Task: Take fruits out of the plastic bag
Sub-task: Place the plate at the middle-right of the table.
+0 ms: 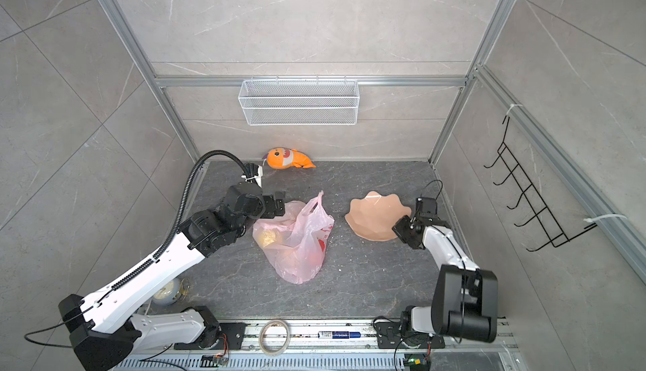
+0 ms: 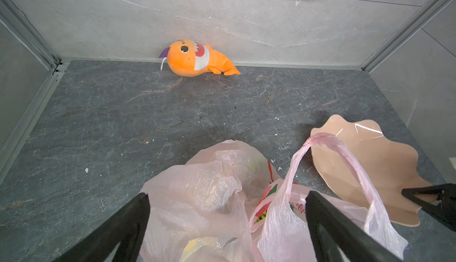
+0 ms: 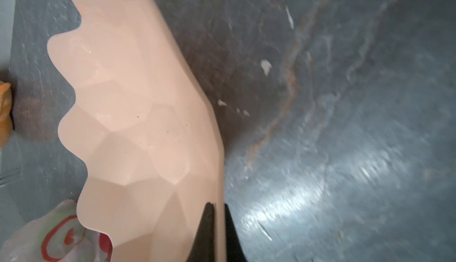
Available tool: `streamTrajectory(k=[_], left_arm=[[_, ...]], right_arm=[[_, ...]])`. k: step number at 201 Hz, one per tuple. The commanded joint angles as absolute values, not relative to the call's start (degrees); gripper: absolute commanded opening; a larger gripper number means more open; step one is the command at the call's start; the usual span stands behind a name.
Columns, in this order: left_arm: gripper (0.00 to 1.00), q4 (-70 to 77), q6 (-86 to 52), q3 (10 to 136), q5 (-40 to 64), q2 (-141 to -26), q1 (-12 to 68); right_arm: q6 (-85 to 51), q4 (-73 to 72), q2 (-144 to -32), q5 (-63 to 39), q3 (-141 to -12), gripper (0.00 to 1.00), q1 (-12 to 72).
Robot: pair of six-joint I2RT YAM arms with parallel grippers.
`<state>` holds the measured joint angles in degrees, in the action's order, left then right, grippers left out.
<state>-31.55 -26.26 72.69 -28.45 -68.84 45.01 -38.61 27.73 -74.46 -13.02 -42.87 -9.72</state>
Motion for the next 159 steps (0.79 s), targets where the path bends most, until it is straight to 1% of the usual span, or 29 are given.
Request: streamTrajectory(k=[1, 21, 34, 48, 87, 116, 135, 159], left_arm=[[1.00, -33.1, -27.8, 72.7, -27.3, -67.3, 45.0], [1.00, -35.3, -28.6, 73.4, -27.3, -67.4, 45.0], [1.00, -36.7, -29.0, 74.2, -27.3, -67.5, 45.0], [1.00, -38.6, -29.0, 75.2, -25.8, -67.9, 45.0], [1.00, -44.8, -28.9, 77.5, -26.6, -68.5, 45.0], [1.00, -50.3, -28.0, 80.8, -26.8, -70.1, 45.1], [1.00, -54.0, -27.1, 83.9, -29.3, -71.5, 45.0], [1.00, -56.7, -25.8, 86.7, -29.7, -72.5, 45.0]], right_arm=[[-41.5, 32.6, -67.5, -11.4, -38.1, 0.00, -9.2], [-43.0, 33.8, -62.2, -11.0, -34.1, 0.00, -8.7], [-42.8, 34.3, -61.4, -10.6, -32.8, 0.00, -8.7], [-42.4, 34.4, -62.1, -10.4, -31.8, 0.00, -8.7], [-42.0, 33.0, -64.3, -10.6, -31.0, 0.07, -8.7], [-41.0, 35.2, -63.8, -9.7, -32.3, 0.21, -8.7], [-40.1, 37.4, -62.2, -8.1, -33.3, 0.31, -8.7], [-38.9, 39.6, -60.0, -7.8, -34.5, 0.38, -8.7]])
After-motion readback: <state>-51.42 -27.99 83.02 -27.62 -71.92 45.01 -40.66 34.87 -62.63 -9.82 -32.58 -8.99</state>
